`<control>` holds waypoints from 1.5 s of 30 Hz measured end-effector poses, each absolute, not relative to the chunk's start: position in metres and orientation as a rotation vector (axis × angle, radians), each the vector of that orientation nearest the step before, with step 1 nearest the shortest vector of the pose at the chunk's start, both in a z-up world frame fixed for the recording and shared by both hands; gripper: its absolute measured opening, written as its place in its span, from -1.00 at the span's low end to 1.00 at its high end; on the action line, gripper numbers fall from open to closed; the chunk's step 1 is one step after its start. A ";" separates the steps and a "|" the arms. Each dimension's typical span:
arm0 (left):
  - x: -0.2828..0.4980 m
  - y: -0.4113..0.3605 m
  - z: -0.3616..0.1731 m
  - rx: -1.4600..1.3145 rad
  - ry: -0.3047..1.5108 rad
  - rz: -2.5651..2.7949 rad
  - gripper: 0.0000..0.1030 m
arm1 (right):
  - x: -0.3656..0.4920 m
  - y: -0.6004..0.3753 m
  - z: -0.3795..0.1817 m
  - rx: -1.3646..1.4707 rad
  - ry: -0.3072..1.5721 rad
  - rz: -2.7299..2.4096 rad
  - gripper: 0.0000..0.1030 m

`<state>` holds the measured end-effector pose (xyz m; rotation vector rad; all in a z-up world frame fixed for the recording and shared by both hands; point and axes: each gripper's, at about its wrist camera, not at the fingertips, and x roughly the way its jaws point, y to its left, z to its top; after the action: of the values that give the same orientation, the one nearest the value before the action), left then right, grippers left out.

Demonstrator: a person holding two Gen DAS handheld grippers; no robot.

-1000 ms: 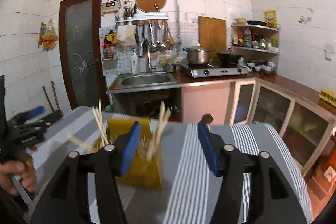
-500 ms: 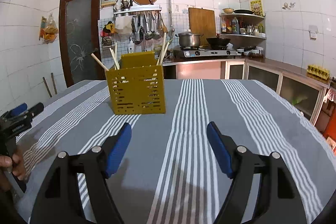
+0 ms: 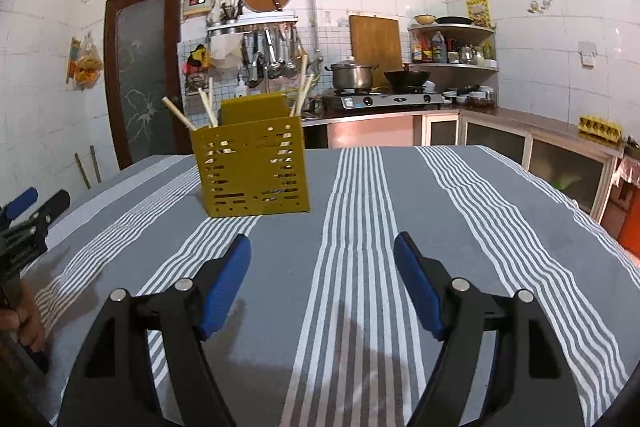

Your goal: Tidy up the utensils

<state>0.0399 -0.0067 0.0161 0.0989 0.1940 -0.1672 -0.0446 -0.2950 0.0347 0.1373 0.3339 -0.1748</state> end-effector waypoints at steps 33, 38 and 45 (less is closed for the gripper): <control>0.045 0.001 0.015 0.056 0.237 -0.153 0.91 | -0.040 -0.287 0.030 0.099 0.342 -0.180 0.45; 0.046 0.002 0.015 0.056 0.240 -0.152 0.91 | -0.041 -0.287 0.030 0.097 0.340 -0.180 0.45; 0.051 0.004 0.014 0.058 0.258 -0.150 0.91 | -0.042 -0.288 0.030 0.101 0.341 -0.175 0.45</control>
<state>0.0507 0.0039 0.0135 0.0577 0.2580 -0.1495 -0.0421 -0.2880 0.0299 0.1009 0.3413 -0.1748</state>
